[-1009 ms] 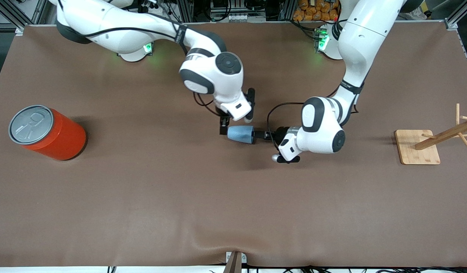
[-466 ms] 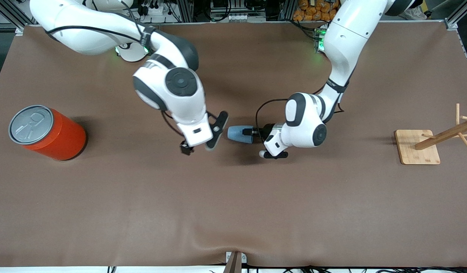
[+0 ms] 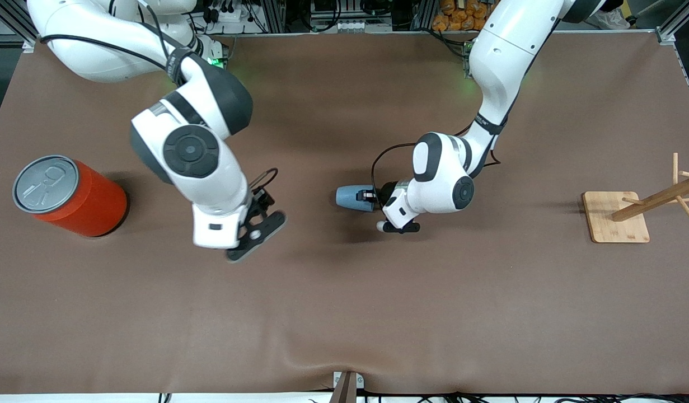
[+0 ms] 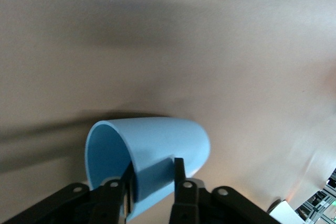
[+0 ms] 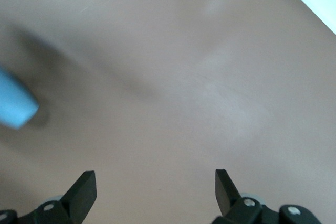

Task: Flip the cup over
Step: 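Grasp the cup with the left gripper while the right gripper releases, then rotate the cup upright with the left gripper while the right retracts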

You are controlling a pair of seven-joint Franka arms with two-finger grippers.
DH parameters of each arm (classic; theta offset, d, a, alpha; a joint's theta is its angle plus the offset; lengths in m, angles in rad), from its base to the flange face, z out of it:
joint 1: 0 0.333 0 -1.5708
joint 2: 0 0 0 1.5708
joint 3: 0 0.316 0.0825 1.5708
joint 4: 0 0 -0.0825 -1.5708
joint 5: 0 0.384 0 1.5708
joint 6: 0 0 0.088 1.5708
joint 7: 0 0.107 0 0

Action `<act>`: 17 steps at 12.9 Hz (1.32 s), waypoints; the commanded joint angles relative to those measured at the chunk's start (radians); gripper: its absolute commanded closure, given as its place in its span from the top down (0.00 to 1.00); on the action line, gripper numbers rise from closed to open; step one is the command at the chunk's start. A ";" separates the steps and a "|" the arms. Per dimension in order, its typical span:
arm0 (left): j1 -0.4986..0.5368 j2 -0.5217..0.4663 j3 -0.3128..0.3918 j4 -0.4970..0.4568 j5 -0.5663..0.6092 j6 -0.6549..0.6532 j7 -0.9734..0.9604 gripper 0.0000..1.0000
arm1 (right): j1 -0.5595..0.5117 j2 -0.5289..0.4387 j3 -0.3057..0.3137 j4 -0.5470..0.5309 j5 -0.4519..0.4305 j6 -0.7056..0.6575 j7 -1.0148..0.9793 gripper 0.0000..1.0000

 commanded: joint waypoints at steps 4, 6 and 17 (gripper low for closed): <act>-0.008 -0.015 0.017 -0.001 0.084 0.014 -0.023 0.00 | 0.009 -0.018 -0.208 0.110 0.035 0.075 0.094 1.00; 0.001 -0.041 0.025 0.005 0.170 0.011 -0.078 0.00 | 0.005 -0.018 -0.309 0.112 0.131 0.112 0.073 1.00; 0.003 -0.125 0.227 0.143 0.678 -0.046 -0.521 0.00 | 0.032 -0.103 -1.004 0.066 0.836 0.123 -0.248 1.00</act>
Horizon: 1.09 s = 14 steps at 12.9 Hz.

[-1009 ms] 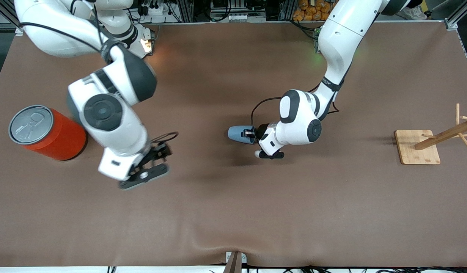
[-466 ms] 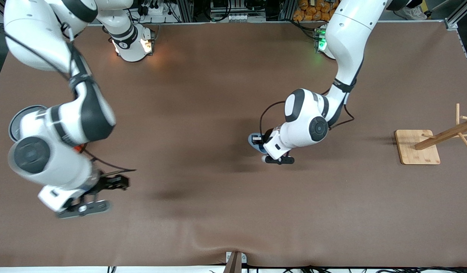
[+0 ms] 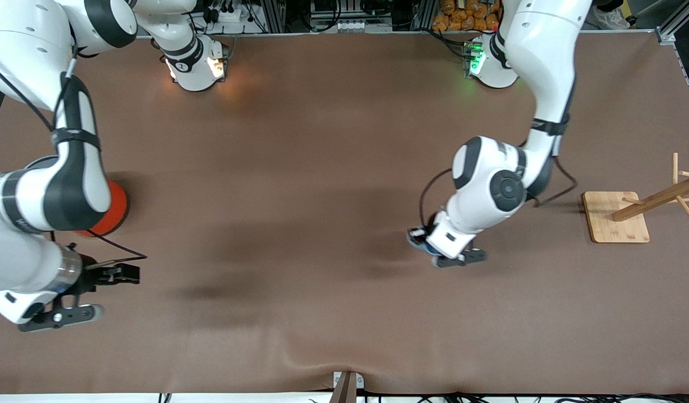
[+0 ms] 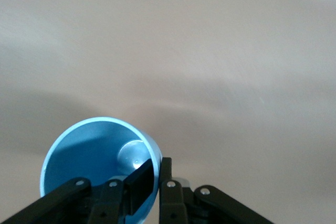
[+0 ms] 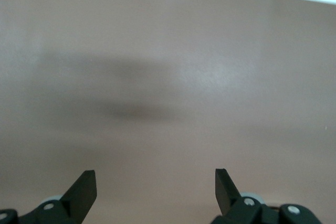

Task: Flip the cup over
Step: 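Rotate the cup upright with the left gripper while the right retracts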

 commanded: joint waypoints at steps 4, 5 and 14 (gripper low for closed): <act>0.001 -0.004 0.038 0.006 0.439 -0.018 -0.299 0.00 | 0.045 -0.195 -0.234 -0.216 0.223 -0.049 0.000 1.00; 0.024 0.012 0.039 0.008 0.459 -0.015 -0.299 0.00 | 0.041 -0.239 -0.234 -0.270 0.225 -0.051 0.023 1.00; 0.114 0.141 0.073 0.026 0.565 0.166 -0.302 0.00 | 0.072 -0.650 -0.231 -0.647 0.160 -0.070 0.269 1.00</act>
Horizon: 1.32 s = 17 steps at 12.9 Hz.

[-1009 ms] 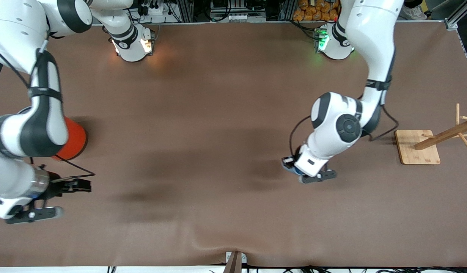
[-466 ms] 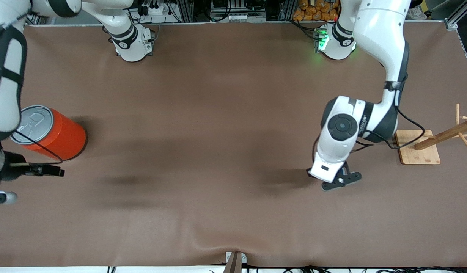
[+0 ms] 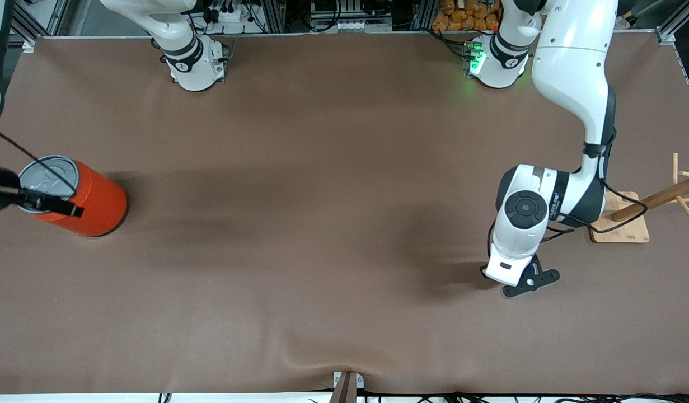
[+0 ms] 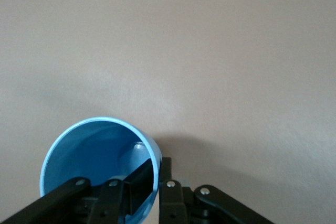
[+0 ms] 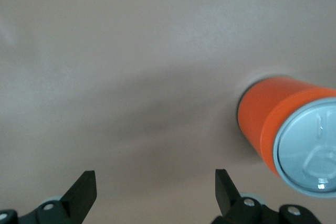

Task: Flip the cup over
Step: 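Lower the upright cup onto the table with the left gripper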

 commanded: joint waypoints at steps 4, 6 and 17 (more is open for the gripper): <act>0.008 0.037 0.001 0.022 0.015 0.066 -0.025 0.47 | 0.010 -0.162 0.073 -0.102 -0.121 -0.014 0.057 1.00; 0.013 0.028 0.001 0.027 0.021 0.066 -0.019 1.00 | 0.007 -0.198 0.122 -0.128 -0.142 -0.031 0.169 1.00; 0.020 -0.349 -0.010 0.012 -0.077 -0.448 0.269 1.00 | 0.009 -0.258 0.095 -0.186 -0.126 -0.004 0.102 1.00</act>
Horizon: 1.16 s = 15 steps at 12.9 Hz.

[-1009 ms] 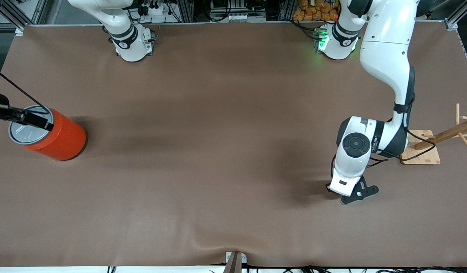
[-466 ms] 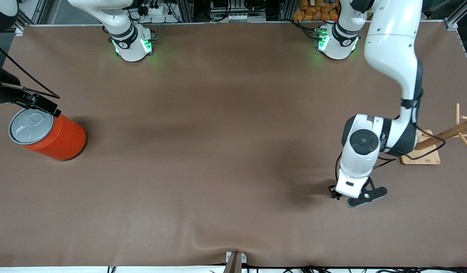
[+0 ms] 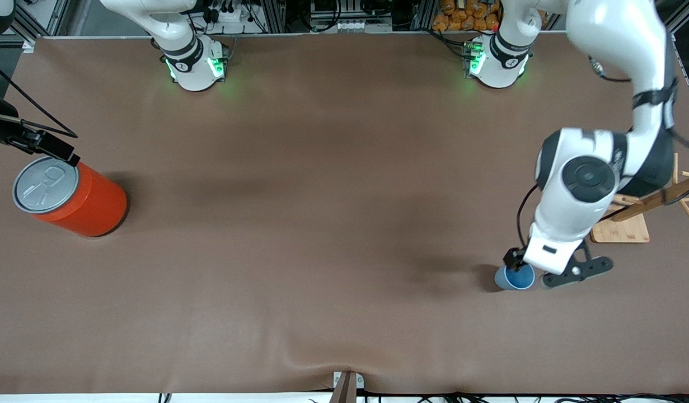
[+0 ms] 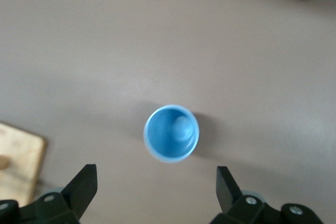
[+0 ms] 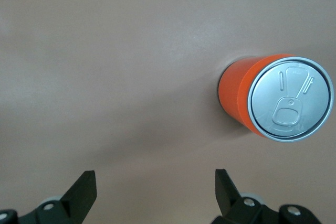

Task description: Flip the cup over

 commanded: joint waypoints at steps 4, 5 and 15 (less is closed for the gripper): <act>0.012 -0.322 -0.009 -0.171 -0.039 -0.195 0.143 1.00 | 0.009 -0.029 0.025 -0.019 0.000 0.075 -0.031 1.00; 0.010 -0.397 -0.009 -0.254 -0.039 -0.197 0.173 1.00 | 0.009 -0.029 0.027 -0.018 0.000 0.098 -0.031 1.00; 0.195 -0.504 -0.111 -0.093 -0.189 -0.538 0.558 1.00 | 0.013 -0.033 0.050 0.011 -0.082 0.059 -0.102 1.00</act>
